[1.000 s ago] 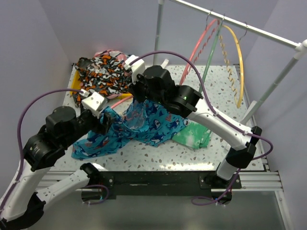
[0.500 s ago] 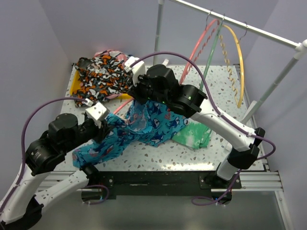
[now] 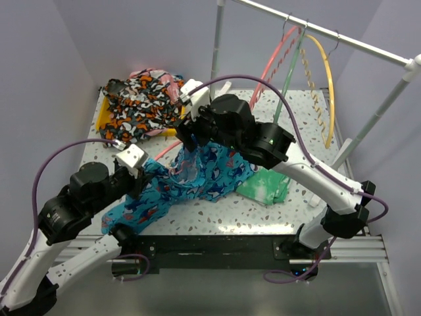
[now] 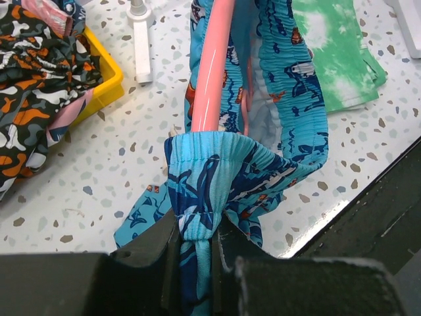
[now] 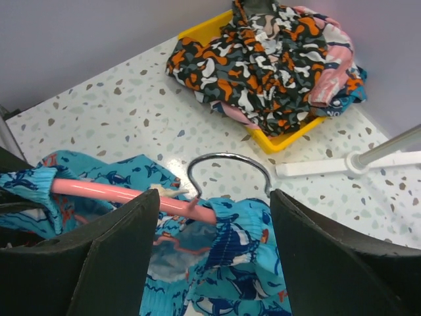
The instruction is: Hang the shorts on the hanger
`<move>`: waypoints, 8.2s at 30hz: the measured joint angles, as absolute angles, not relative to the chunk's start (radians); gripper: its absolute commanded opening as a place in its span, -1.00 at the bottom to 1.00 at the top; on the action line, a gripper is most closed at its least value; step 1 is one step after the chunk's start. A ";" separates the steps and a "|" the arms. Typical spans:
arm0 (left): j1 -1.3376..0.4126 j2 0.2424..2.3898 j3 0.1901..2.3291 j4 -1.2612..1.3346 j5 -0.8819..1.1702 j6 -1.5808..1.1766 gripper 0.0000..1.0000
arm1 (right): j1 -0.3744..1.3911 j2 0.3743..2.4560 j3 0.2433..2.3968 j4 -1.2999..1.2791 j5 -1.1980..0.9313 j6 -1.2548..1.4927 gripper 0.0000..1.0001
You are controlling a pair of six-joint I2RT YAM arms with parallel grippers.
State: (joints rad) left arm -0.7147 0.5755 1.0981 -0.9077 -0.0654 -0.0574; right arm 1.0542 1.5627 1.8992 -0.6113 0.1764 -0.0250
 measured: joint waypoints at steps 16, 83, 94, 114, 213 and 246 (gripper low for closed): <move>-0.715 0.542 1.098 -0.906 -0.178 -0.094 -1.00 | 1.050 1.439 1.643 -0.557 0.290 0.104 0.36; -0.718 0.913 1.541 -0.689 -0.276 0.026 -1.00 | 1.598 1.376 1.233 -0.028 0.443 0.193 0.33; -0.718 0.914 1.541 -0.679 -0.248 0.001 -1.00 | 1.620 1.801 1.479 0.049 0.443 0.168 0.30; -0.718 0.948 1.453 -0.576 -0.228 -0.010 -1.00 | 1.225 1.948 1.179 0.375 0.365 0.595 0.61; -0.674 1.261 1.586 -0.198 -0.326 0.035 1.00 | 1.207 1.526 1.023 0.049 0.466 0.562 0.89; -0.970 0.910 0.647 -0.397 -0.323 -0.675 1.00 | 1.225 0.913 0.538 -0.323 0.769 0.908 0.97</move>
